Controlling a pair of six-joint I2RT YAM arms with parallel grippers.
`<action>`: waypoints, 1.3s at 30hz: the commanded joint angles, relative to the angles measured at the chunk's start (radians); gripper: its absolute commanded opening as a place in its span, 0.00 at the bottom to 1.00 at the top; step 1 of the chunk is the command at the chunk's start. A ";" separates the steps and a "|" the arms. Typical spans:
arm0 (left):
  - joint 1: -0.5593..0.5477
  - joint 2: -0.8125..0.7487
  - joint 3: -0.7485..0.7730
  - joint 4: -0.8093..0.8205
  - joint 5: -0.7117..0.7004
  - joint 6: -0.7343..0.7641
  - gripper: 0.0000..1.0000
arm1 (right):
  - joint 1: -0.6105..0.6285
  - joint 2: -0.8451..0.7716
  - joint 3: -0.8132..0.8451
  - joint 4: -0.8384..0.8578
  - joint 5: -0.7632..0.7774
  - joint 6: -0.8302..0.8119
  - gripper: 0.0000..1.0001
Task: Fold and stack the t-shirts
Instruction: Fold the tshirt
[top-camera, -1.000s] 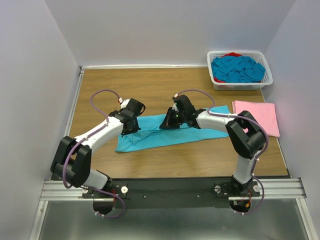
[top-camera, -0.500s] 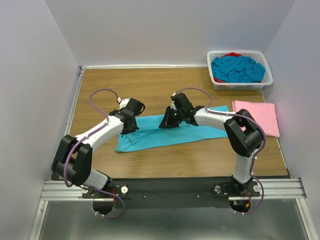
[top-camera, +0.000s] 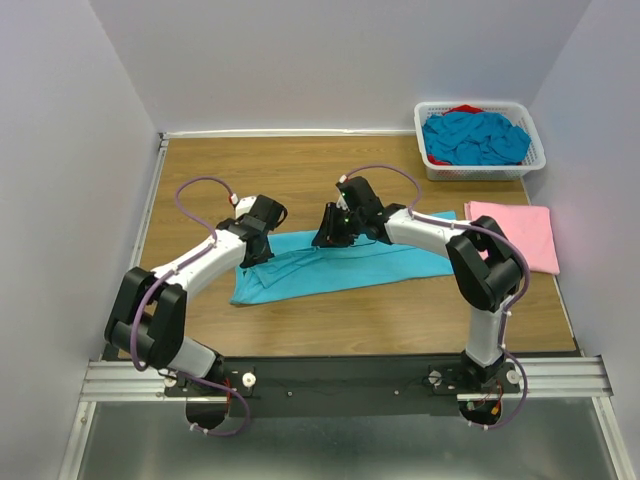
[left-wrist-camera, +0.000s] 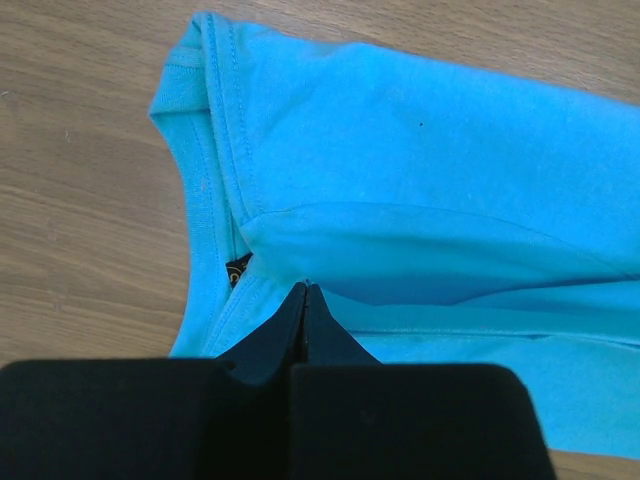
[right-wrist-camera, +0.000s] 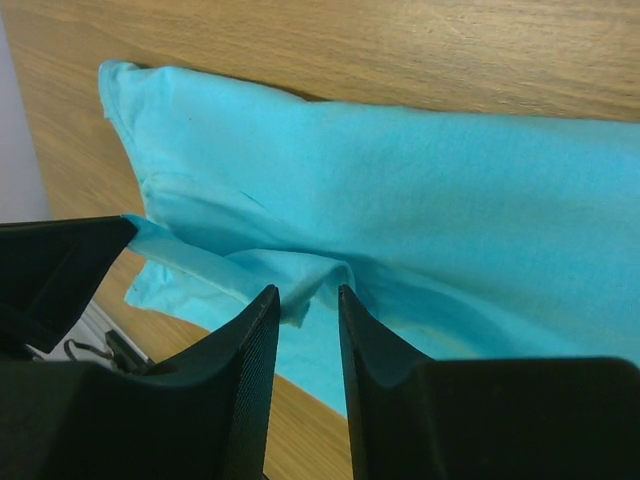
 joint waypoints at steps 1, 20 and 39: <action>0.012 0.016 0.011 0.020 -0.048 0.005 0.00 | 0.005 -0.053 0.010 -0.037 0.076 -0.059 0.38; 0.037 -0.010 0.023 0.001 -0.067 0.007 0.56 | -0.101 -0.242 -0.172 -0.063 0.171 -0.206 0.43; 0.035 -0.168 -0.242 0.132 0.203 -0.075 0.47 | -0.122 -0.365 -0.344 -0.209 0.340 -0.393 0.43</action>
